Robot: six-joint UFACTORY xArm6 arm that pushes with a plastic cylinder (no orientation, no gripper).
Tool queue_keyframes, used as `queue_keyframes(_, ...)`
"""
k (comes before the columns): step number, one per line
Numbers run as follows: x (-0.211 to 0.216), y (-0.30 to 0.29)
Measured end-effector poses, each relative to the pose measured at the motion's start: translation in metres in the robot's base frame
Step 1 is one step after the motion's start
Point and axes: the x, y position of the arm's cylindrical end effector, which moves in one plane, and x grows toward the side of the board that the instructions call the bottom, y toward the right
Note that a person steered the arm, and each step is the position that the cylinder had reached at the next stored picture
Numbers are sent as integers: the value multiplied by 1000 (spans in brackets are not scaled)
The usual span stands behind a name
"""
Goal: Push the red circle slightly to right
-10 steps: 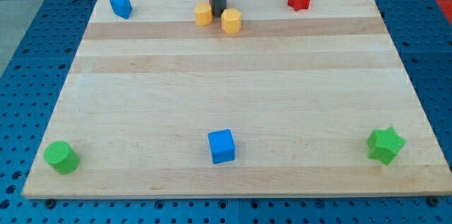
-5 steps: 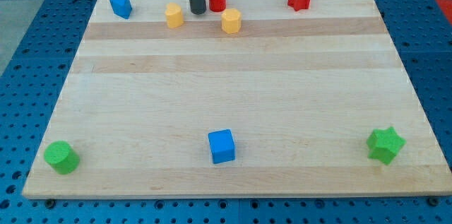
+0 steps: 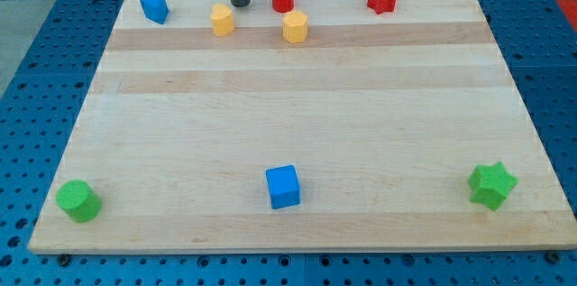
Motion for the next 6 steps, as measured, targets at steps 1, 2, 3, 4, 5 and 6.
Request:
queue_keyframes(1, -4, 12)
queue_keyframes(2, -1, 35)
queue_keyframes(3, 0, 56)
queue_keyframes(4, 0, 62)
queue_keyframes(5, 0, 62)
queue_keyframes(6, 0, 62)
